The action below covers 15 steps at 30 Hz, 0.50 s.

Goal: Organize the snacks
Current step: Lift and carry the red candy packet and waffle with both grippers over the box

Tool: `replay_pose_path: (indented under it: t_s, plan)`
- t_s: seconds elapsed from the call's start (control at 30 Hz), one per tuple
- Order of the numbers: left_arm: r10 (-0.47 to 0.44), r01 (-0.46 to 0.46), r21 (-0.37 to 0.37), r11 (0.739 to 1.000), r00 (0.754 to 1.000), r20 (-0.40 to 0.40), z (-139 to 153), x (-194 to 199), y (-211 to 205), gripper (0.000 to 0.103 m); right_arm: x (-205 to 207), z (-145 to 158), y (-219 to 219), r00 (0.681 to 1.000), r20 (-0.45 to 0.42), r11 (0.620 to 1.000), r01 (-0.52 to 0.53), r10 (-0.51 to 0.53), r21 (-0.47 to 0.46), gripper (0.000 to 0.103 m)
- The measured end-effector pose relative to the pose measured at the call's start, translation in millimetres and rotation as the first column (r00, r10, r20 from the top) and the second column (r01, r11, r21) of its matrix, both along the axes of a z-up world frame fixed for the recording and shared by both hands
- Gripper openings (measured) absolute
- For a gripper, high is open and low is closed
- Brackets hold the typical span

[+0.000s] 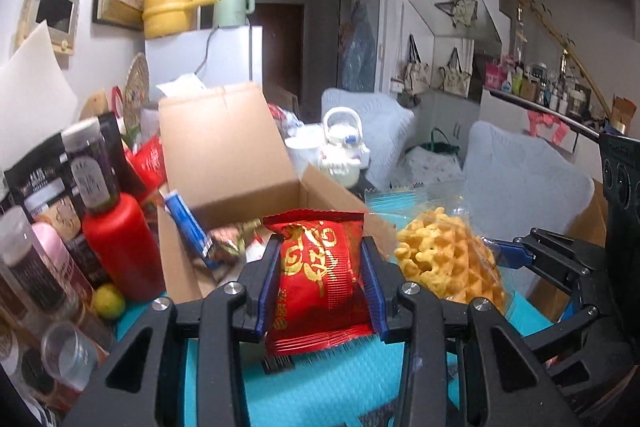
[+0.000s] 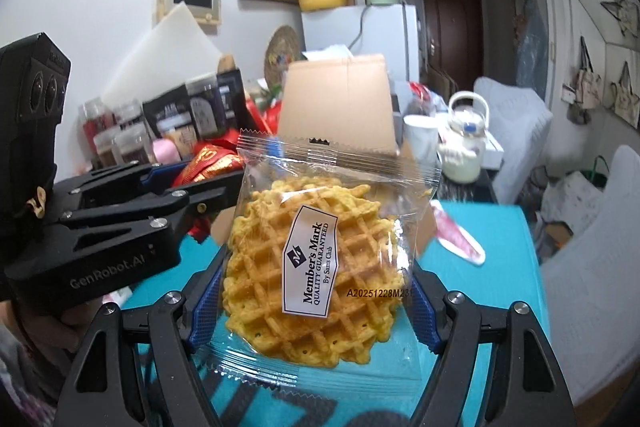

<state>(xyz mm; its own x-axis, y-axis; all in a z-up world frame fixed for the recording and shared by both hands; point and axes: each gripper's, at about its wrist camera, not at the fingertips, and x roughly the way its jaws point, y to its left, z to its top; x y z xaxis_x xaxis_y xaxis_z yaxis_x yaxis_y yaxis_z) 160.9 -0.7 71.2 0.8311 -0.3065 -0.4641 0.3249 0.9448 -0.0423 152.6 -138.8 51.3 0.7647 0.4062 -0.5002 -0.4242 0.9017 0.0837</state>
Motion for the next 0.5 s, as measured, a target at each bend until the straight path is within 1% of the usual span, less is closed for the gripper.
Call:
replay_pose_path:
  t_s: [0.1,0.27,0.5]
  plan:
    - [0.018,-0.018,-0.016,1.0,0.999,0.035,8,11,4,0.037,14,11,6,0.999,0.029,1.0,-0.02,0.02,-0.001,0.077]
    - [0.052,-0.05,-0.033,0.998,0.996,0.069,18,35,12,0.037,40,24,12,0.997,0.073,0.999,-0.03,0.031,-0.012,0.077]
    - [0.091,-0.087,-0.046,0.995,0.99,0.108,31,68,20,0.038,76,35,17,0.993,0.113,0.999,-0.039,0.04,-0.018,0.077]
